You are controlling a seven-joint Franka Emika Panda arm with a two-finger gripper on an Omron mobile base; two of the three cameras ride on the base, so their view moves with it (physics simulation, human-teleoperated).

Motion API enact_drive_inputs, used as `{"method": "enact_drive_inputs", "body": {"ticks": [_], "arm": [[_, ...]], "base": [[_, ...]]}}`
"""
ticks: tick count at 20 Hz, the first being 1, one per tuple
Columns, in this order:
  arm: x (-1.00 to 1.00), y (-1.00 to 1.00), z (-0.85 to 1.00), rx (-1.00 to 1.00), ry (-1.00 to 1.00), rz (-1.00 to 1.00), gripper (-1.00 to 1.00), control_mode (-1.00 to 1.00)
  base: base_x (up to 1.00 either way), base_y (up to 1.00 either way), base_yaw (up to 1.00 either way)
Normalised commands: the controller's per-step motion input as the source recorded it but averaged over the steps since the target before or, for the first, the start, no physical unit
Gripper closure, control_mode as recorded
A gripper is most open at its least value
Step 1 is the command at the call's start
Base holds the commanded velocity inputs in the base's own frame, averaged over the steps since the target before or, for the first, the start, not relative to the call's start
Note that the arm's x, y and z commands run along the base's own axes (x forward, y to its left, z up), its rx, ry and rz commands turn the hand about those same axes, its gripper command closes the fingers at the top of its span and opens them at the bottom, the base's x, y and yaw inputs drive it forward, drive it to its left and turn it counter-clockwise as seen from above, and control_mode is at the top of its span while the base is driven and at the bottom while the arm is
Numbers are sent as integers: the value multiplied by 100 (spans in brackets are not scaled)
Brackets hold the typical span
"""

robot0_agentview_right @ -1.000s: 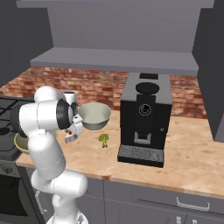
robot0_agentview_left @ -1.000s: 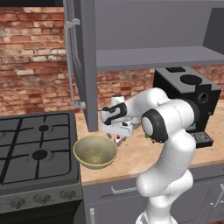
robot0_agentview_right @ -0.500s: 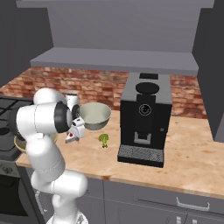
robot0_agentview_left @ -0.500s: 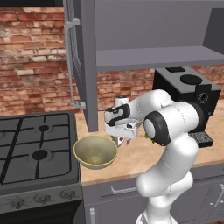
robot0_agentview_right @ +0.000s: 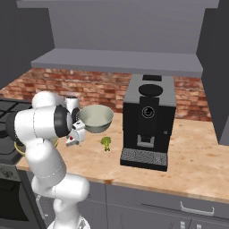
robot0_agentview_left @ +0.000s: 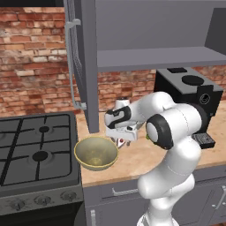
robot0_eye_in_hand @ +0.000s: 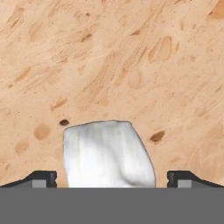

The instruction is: Pick both bowls and place them on the counter. Then place the cake in one bowl and place the broccoli in the other bowl.

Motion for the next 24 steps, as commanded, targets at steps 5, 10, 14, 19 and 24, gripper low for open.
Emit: {"method": "enact_drive_inputs", "body": {"ticks": [5, 10, 14, 19, 24], "arm": [[0, 2, -4, 0, 0, 0, 100, -100], [-4, -1, 1, 1, 0, 0, 100, -100], [-35, -31, 49, 12, 0, -8, 100, -100], [-38, -26, 68, 13, 0, -10, 100, -100], [-35, 7, 62, 9, -2, -1, 100, -100]], "base": [[0, 0, 0], [0, 0, 0], [0, 0, 0], [0, 0, 0], [0, 0, 0]]}}
